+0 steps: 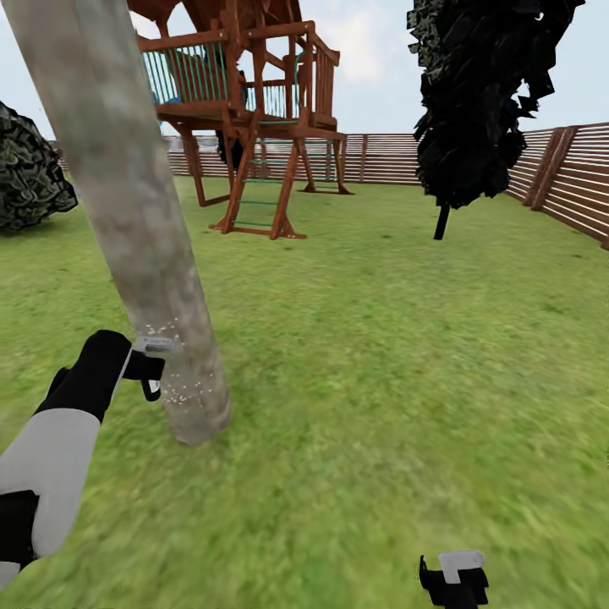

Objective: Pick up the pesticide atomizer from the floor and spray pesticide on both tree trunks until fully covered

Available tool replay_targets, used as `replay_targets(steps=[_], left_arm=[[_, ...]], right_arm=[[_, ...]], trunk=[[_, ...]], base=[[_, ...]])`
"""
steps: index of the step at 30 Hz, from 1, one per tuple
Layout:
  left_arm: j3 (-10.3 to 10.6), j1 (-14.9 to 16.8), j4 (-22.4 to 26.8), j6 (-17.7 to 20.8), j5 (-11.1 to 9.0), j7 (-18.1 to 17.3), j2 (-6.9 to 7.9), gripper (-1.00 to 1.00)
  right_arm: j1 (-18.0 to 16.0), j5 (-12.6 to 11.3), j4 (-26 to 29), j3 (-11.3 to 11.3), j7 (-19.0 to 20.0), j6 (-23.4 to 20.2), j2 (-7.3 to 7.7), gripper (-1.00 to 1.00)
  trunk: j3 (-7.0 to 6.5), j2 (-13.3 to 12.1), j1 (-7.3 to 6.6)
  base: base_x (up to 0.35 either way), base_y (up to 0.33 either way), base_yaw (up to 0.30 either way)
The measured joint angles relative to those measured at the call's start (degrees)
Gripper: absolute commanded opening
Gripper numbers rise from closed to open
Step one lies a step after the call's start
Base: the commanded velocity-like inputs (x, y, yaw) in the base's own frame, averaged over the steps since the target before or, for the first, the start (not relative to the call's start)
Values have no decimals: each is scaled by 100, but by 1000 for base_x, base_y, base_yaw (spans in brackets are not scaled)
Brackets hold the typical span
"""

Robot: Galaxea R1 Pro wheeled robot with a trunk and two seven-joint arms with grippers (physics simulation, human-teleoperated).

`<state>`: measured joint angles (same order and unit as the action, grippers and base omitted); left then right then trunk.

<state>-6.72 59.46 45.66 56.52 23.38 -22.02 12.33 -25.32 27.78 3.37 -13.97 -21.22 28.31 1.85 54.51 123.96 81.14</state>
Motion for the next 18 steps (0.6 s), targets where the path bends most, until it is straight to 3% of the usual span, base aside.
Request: replay_targets(steps=[4, 7, 10, 18], left_arm=[[0, 0, -9, -1, 12, 28, 8, -100], [-6, -4, -15, 1, 17, 318, 9, -100], [-13, -8, -19, 7, 1, 370, 9, -100], [-27, -24, -47, 18, -23, 465, 1, -100]], right_arm=[[-2, 0, 5, -1, 5, 0, 0, 100], [-2, 0, 6, -1, 4, 0, 0, 100], [-2, 0, 6, -1, -2, 0, 0, 100], [-2, 0, 5, 3, 4, 0, 0, 100]], trunk=[[0, 0, 0], [0, 0, 0], [0, 0, 0], [0, 0, -2]], base=[[0, -276, 0], [0, -276, 0], [33, -276, 38], [190, -225, 260]])
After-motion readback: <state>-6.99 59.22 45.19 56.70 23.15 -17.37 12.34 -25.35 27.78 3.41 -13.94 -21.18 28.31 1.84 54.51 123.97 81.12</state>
